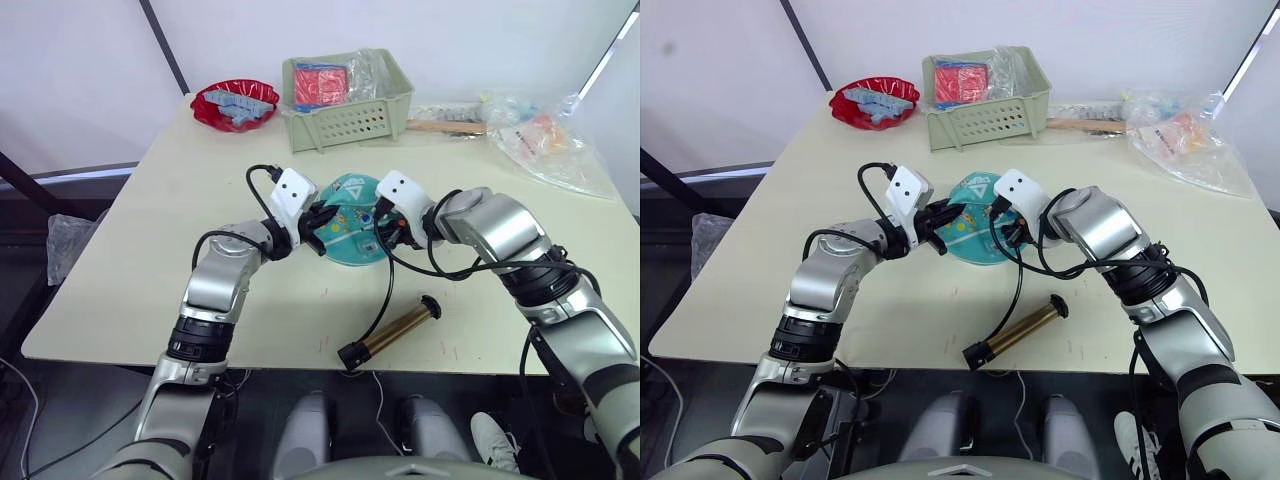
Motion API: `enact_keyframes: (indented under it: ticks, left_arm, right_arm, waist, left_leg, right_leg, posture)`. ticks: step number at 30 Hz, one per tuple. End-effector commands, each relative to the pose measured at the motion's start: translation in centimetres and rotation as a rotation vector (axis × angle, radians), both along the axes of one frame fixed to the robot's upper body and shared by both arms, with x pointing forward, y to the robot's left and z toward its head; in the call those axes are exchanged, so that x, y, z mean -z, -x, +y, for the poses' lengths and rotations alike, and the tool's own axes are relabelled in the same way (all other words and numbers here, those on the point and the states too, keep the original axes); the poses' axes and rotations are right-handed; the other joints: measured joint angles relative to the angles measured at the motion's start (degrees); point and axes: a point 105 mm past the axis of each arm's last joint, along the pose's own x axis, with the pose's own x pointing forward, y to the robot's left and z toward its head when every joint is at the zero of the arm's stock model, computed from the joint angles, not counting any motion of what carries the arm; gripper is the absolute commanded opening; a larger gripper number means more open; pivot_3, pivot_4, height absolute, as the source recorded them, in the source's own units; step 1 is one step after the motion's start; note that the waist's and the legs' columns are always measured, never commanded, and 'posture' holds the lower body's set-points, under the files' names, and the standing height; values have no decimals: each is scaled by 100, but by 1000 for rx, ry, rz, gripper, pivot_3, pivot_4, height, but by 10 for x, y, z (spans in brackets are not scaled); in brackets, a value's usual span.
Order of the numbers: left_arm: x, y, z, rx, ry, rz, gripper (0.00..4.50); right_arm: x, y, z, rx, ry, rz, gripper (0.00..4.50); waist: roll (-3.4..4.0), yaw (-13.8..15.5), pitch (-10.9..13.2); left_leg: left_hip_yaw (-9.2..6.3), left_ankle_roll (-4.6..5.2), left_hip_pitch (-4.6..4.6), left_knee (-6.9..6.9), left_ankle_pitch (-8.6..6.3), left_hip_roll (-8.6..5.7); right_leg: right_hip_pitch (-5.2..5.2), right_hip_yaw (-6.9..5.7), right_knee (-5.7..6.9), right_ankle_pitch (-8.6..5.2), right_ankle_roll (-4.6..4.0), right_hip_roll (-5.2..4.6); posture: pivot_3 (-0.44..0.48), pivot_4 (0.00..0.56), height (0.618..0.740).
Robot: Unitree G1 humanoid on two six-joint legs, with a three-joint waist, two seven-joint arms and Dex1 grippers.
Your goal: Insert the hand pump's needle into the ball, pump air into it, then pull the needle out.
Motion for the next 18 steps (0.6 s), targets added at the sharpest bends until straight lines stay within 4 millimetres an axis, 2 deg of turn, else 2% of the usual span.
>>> enact_keyframes:
  ticks: [1, 18]
  left_arm:
    - [15, 4, -9, 28, -2, 57, 12]
    - [20, 13, -26, 88, 27, 95, 12]
  right_arm:
    - [7, -5, -11, 54, 48, 2, 382]
    - [2, 3, 25, -42, 35, 2, 382]
  waist:
    - [0, 0, 0]
    - [1, -15, 0]
  left_leg:
    - [0, 0, 0, 0, 0, 0]
    - [-3, 0, 2, -2, 0, 1]
  right_leg:
    - [0, 0, 0, 0, 0, 0]
    - [-1, -5, -1, -2, -3, -2]
  posture:
    - [0, 150, 738]
    - [0, 150, 738]
